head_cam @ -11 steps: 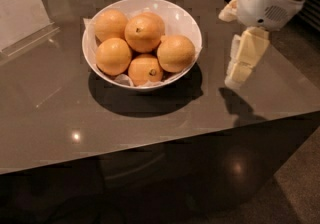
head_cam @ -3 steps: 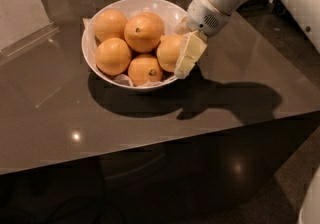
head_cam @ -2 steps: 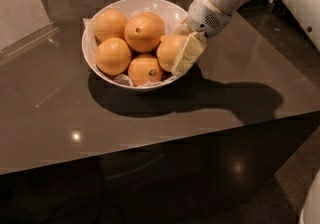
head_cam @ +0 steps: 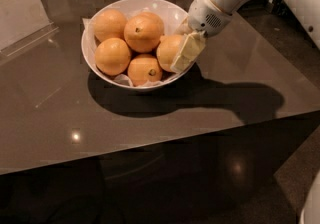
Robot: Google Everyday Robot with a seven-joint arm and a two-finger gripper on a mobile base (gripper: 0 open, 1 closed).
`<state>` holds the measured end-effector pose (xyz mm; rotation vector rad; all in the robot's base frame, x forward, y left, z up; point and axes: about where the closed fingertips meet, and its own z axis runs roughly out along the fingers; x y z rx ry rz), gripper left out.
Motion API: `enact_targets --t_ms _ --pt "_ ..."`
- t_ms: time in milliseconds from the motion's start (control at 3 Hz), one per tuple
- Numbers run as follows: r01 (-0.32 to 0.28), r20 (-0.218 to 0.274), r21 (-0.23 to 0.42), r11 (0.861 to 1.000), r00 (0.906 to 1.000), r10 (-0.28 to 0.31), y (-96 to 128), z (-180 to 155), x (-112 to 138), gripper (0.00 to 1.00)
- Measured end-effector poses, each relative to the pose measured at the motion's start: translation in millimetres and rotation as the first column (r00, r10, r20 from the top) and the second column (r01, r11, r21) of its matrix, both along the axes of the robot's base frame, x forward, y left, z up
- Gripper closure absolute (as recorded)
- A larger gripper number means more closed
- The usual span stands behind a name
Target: Pick orange from white bowl
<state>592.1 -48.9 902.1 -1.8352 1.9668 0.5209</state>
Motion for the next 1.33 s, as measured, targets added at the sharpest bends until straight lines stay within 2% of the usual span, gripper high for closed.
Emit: enact_targets --t_ms 333,667,1000,1333 --pt "0.0 0.0 0.0 1.0 1.0 0.0 0 0 0 0.89" --pt "-0.004 0.032 0.0 1.0 0.9995 0.004 4 6 -3 1.0" --pt "-0.001 0.081 0.008 1.0 0.9967 0.001 5 16 -11 1.0" --pt "0.013 0.108 0.015 1.0 0.9941 -0.014 2 22 -14 1.0"
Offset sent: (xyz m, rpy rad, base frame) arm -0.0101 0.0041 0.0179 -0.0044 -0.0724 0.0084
